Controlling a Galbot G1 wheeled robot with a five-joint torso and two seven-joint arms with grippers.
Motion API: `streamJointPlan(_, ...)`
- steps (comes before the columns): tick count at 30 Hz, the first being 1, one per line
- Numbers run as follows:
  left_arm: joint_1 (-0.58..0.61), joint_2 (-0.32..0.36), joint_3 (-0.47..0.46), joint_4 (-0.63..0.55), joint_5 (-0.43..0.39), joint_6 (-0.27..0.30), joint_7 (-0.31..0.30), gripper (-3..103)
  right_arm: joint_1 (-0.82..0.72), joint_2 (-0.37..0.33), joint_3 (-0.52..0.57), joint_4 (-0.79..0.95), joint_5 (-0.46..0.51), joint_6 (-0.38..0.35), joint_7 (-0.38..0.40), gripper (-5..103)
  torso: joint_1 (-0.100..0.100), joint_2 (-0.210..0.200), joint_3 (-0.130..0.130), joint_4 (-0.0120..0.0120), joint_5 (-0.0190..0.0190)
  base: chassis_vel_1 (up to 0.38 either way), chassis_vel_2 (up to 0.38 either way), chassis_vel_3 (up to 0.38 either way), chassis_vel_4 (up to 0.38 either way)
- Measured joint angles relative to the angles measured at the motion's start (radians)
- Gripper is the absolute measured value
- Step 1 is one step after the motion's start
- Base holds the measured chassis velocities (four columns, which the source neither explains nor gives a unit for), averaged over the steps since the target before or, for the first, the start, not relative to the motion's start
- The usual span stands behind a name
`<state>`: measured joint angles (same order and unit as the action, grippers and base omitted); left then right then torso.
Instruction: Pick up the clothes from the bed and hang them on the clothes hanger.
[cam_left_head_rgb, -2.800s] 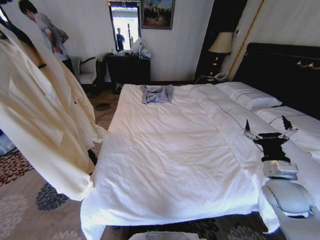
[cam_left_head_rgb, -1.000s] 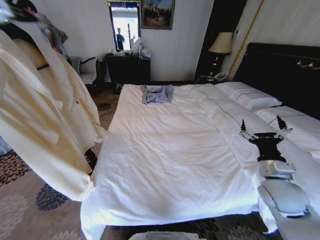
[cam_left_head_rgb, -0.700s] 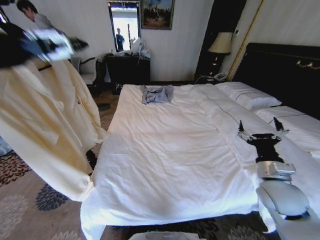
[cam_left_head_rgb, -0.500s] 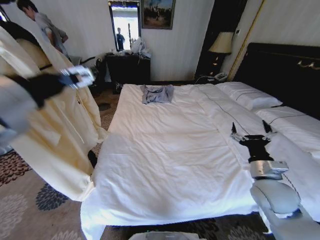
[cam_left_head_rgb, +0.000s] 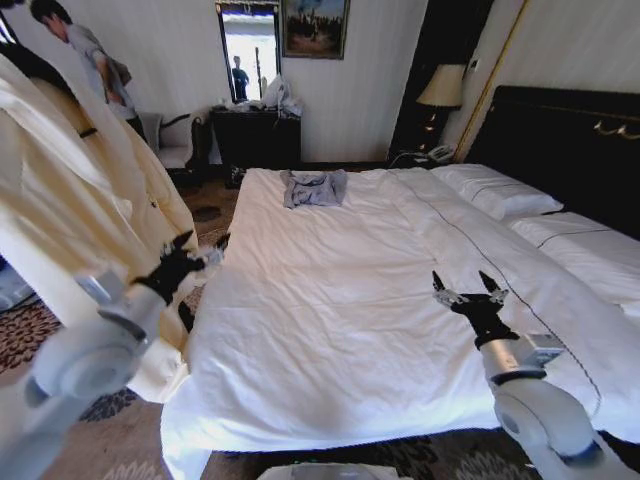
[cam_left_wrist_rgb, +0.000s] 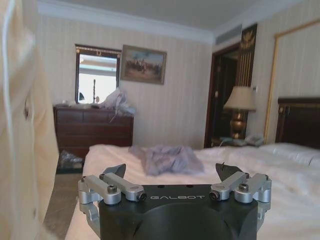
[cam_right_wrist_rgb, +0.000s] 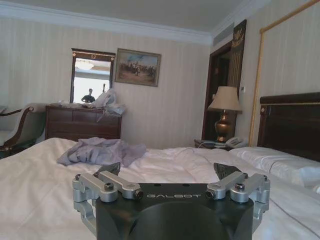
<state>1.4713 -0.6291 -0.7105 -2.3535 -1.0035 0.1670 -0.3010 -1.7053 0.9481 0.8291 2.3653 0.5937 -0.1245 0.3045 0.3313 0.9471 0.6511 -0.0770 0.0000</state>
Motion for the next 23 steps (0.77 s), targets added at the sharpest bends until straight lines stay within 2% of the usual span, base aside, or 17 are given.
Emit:
streamJointPlan(2,0.002,-0.006,0.007,0.004,0.013,-0.002,0.002,100,-0.002,0.001,-0.001,0.001,0.0,0.0,-0.001,100,0.0,0.0,0.0,0.0,0.0,0.0,0.0,0.0,0.0)
streamJointPlan(4,-0.002,-0.053,0.091,0.032,0.128,-0.023,0.022,100,-0.01,0.011,-0.009,0.004,-0.001,0.0,-0.004,100,0.0,0.0,0.0,-0.0001,-0.0002,0.0,0.0,0.0,0.0)
streamJointPlan(5,-0.002,-0.053,0.091,0.032,0.128,-0.023,0.022,100,-0.01,0.011,-0.009,0.004,-0.001,0.0,-0.004,100,0.0,0.0,0.0,-0.0001,-0.0002,0.0,0.0,0.0,0.0)
streamJointPlan(8,-0.007,-0.084,0.149,0.058,0.25,-0.048,0.044,100,-0.017,0.023,-0.018,0.004,-0.008,0.001,-0.011,100,0.0,0.0,0.0,-0.0004,0.0001,0.0,0.0,0.0,0.0)
streamJointPlan(9,0.005,-0.101,0.158,0.069,0.312,-0.065,0.056,100,-0.023,0.027,-0.018,0.004,-0.011,0.003,-0.019,100,0.0,0.0,0.0,-0.0004,0.0002,0.0,0.0,0.0,0.0)
streamJointPlan(10,0.005,-0.101,0.158,0.069,0.312,-0.065,0.056,100,-0.023,0.027,-0.018,0.004,-0.011,0.003,-0.019,100,0.0,0.0,0.0,-0.0004,0.0002,0.0,0.0,0.0,0.0)
streamJointPlan(11,0.024,-0.119,0.158,0.079,0.379,-0.087,0.072,100,-0.032,0.033,-0.016,0.007,-0.015,0.006,-0.032,100,0.0,0.0,0.0,-0.0003,0.0001,0.0,0.0,0.0,0.0)
streamJointPlan(13,0.065,-0.16,0.157,0.093,0.463,-0.125,0.101,100,-0.047,0.041,-0.016,0.009,-0.018,0.018,-0.053,100,0.0,0.0,0.0,-0.0003,0.0001,0.0,0.0,0.0,0.0)
streamJointPlan(15,0.071,-0.168,0.158,0.095,0.473,-0.131,0.104,100,-0.05,0.042,-0.017,0.009,-0.019,0.021,-0.057,100,0.0,0.0,0.0,-0.0003,0.0,0.0,0.0,0.0,0.0)
streamJointPlan(19,0.131,-0.218,0.155,0.128,0.575,-0.214,0.128,100,-0.075,0.043,-0.04,0.004,-0.043,0.049,-0.101,100,0.0,0.0,0.0,-0.0003,0.0,0.0,0.0,0.0,0.0)
streamJointPlan(20,0.131,-0.218,0.155,0.128,0.575,-0.214,0.128,100,-0.075,0.043,-0.04,0.004,-0.043,0.049,-0.101,100,0.0,0.0,0.0,-0.0003,0.0,0.0,0.0,0.0,0.0)
streamJointPlan(23,0.179,-0.239,0.125,0.125,0.605,-0.259,0.131,100,-0.101,0.04,-0.051,-0.013,-0.113,0.1,-0.144,100,0.0,0.0,0.0,-0.0002,-0.0001,0.0,0.0,0.0,0.0)
